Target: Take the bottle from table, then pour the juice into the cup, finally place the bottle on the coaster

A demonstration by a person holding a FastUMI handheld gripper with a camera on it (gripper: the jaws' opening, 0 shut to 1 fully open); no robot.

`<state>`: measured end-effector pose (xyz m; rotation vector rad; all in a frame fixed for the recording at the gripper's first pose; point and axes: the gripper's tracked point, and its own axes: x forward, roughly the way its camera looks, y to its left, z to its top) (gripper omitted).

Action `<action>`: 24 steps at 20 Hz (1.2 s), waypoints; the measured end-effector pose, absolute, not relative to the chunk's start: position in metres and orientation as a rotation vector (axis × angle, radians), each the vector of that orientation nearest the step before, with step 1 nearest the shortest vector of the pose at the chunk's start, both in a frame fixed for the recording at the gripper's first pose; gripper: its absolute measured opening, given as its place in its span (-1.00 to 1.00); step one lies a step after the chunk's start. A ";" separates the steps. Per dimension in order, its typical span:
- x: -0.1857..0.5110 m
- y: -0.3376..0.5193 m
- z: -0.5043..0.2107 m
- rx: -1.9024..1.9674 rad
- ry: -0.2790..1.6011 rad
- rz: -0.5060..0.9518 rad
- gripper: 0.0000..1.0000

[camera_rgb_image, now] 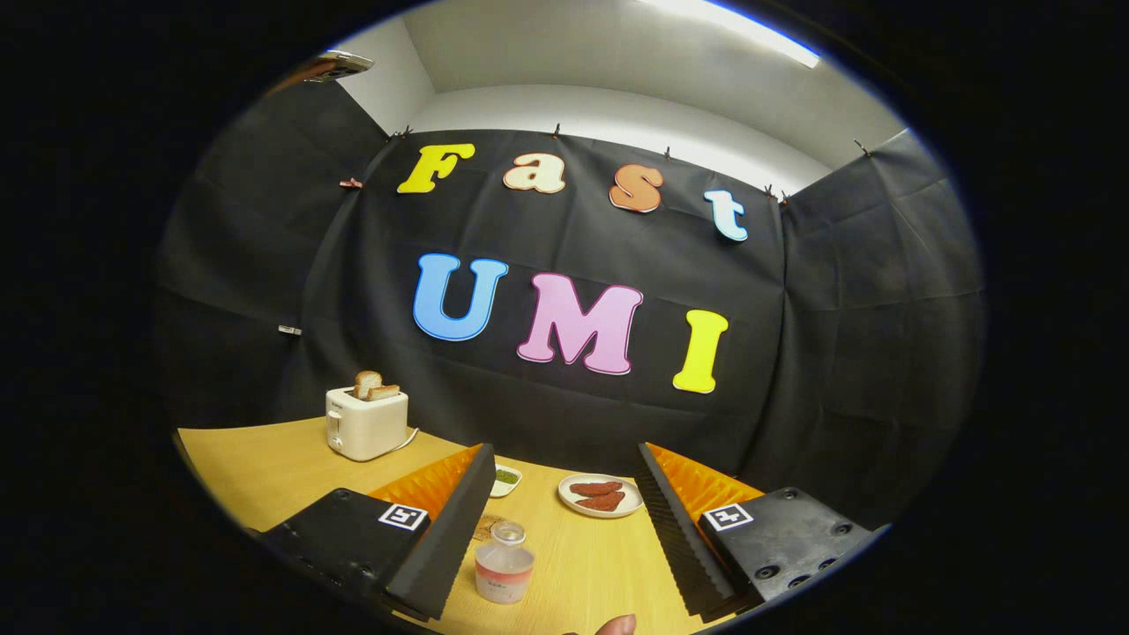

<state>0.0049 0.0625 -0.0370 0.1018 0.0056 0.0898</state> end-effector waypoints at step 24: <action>0.033 0.135 -0.231 0.249 0.191 0.056 0.94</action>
